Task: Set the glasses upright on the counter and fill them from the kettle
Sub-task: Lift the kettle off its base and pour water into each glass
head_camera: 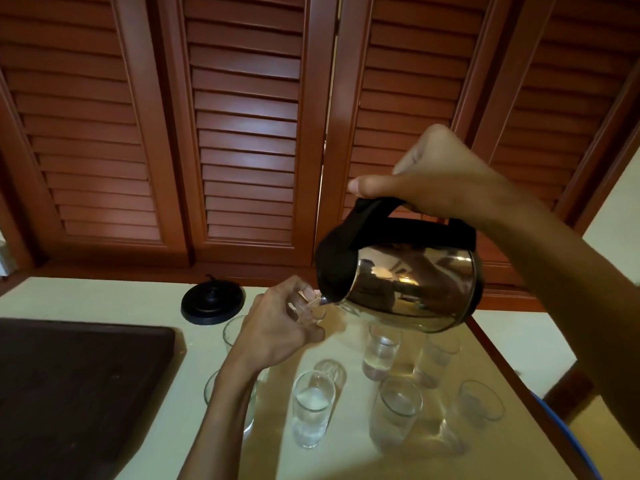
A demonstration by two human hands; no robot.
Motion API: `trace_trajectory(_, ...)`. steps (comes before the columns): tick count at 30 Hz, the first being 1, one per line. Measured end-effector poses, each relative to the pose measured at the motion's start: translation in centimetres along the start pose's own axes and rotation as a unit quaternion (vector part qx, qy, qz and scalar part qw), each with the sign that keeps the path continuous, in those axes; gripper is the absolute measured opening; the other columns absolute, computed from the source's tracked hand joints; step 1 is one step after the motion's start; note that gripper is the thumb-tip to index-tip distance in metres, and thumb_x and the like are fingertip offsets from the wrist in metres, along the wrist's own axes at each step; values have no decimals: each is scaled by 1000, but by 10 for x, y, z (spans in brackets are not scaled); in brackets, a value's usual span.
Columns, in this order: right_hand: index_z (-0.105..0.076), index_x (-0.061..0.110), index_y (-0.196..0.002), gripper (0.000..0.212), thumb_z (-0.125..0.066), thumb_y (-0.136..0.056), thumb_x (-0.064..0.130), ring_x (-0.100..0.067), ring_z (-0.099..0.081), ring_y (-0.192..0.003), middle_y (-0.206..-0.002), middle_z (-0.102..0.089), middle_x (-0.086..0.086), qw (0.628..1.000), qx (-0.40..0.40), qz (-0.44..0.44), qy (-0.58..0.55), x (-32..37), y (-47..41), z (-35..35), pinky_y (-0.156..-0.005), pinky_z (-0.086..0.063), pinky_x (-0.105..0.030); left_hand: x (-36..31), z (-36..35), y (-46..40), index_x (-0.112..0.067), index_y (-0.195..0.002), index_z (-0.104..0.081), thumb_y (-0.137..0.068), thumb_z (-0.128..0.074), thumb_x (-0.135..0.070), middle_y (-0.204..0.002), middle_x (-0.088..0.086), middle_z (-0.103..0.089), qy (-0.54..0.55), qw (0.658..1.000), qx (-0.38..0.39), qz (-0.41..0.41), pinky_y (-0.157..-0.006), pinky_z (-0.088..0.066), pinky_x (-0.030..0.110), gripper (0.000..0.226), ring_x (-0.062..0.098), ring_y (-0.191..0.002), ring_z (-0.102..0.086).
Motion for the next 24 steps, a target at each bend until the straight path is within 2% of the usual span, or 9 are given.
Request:
trace_trajectory(2, -63, -2, -60, 58, -83, -76, 50, -12, -32, -41, -43, -38, 3, 1000, 6, -2, 13, 6, -1, 1, -47, -34, -26, 1, -1, 1, -40, -87, -61, -51, -84, -26, -78, -13, -70, -1, 1000, 4, 2, -72, -58, 43, 45, 5, -62, -63)
trace_trajectory(6, -72, -13, -82, 62, -84, -76, 48, -9, -33, -40, -44, -40, 4, 1000, 9, 13, 23, 15, -5, 6, -49, -32, -28, 3, -4, 3, -38, -88, -62, -51, -84, -23, -79, -7, -72, 11, 1000, 6, 10, -72, -58, 42, 45, 8, -65, -65)
trace_trajectory(10, -73, -12, -86, 63, -83, -75, 50, -8, -32, -36, -43, -40, 5, 999, 10, 19, 37, 22, -6, 14, -44, -30, -24, 5, -4, 3, -33, -88, -63, -51, -83, -20, -78, -5, -72, 20, 1000, 8, 16, -70, -57, 42, 44, 7, -60, -61)
trace_trajectory(16, -77, -5, -85, 58, -81, -76, 52, -10, -36, -33, -37, -43, 6, 998, 13, 24, 54, 30, -7, 27, -39, -33, -20, 6, -3, 2, -29, -87, -64, -58, -83, -10, -83, 4, -72, 38, 999, 7, 10, -61, -48, 28, 40, 2, -56, -56)
trace_trajectory(21, -77, -3, -85, 59, -79, -76, 55, -13, -37, -35, -41, -46, 2, 998, 17, 22, 64, 35, -9, 35, -47, -39, -26, 8, -2, 2, -31, -85, -64, -59, -85, -11, -76, -5, -71, 36, 999, 6, 4, -61, -48, 25, 39, -3, -56, -57)
trace_trajectory(24, -77, -1, -84, 56, -78, -78, 54, -11, -38, -34, -39, -47, 4, 997, 12, 19, 72, 37, -11, 39, -41, -38, -21, 11, -2, 0, -32, -87, -64, -58, -85, -15, -77, -8, -71, 32, 999, 6, 4, -61, -49, 25, 40, -1, -60, -60)
Point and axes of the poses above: each hand's wrist, its own y-axis away from the middle knuckle, its own z-axis out of the back of the hand, x = y × z, the point moved 7 cm from there along -y, towards the middle knuckle
